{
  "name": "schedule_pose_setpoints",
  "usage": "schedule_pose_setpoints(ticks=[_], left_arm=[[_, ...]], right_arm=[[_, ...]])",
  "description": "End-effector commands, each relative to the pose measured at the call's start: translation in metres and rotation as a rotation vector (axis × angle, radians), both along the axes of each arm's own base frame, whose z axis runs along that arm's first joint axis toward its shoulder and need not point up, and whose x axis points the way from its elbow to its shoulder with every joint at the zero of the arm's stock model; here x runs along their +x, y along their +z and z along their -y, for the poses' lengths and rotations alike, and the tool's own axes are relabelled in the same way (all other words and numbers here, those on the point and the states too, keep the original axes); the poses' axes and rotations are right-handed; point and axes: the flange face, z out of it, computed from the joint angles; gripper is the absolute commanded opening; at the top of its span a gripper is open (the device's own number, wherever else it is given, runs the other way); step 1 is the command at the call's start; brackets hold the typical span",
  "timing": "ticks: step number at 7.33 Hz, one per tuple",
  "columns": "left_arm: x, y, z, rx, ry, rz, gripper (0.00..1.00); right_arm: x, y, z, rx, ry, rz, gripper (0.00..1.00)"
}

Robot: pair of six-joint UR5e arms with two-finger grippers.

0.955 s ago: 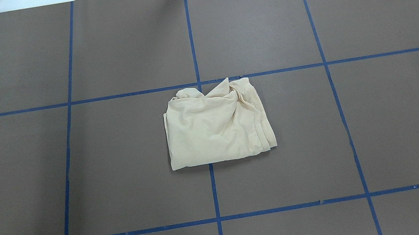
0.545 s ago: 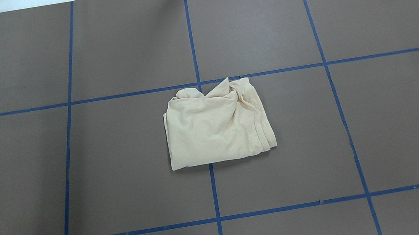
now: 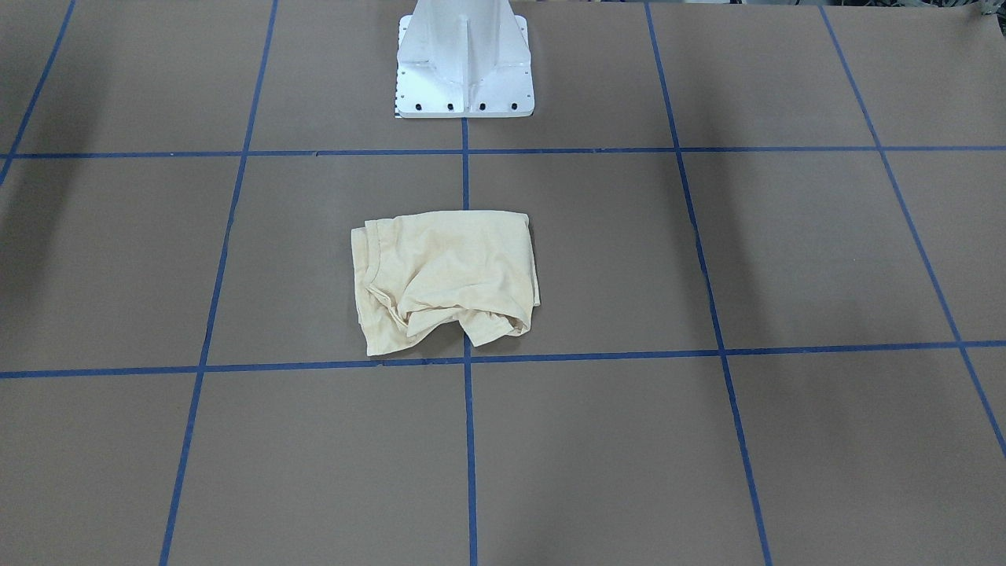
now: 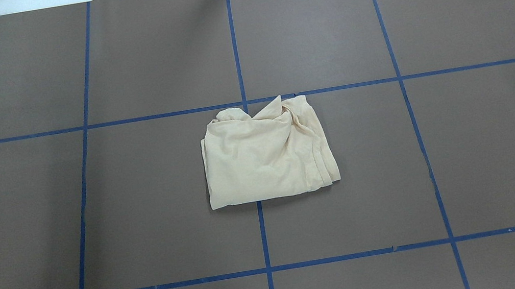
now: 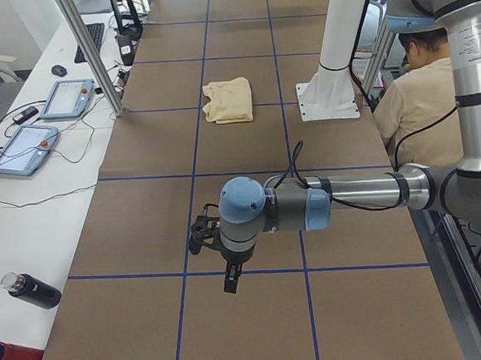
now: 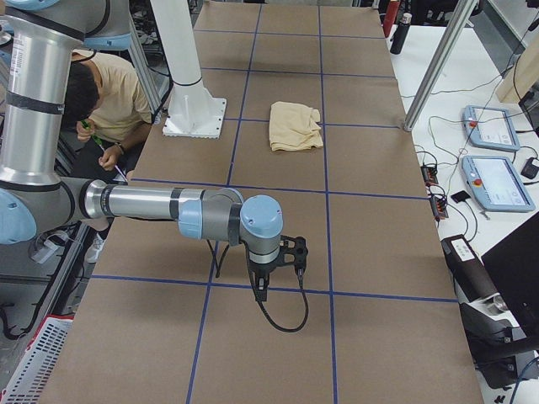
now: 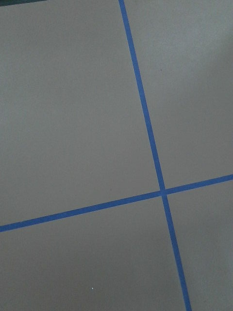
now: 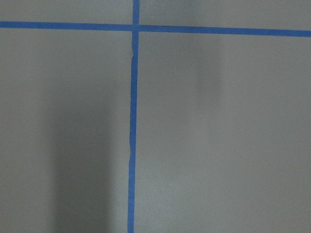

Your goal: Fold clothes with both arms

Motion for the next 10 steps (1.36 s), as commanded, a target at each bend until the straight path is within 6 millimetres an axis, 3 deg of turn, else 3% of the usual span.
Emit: schedule_pose_setpoints(ticks=[1,7,10], left_arm=[[0.001,0.007,-0.007,-0.013,0.001,-0.003,1.0],[0.001,0.007,-0.007,-0.013,0.001,-0.004,1.0],[0.0,-0.005,-0.001,0.061,0.001,0.004,1.0]], right_arm=[[0.0,-0.002,0.001,0.003,0.0,0.001,1.0],[0.0,-0.002,0.0,0.005,-0.003,0.003,1.0],[0.0,-0.002,0.001,0.011,-0.007,0.001,1.0]])
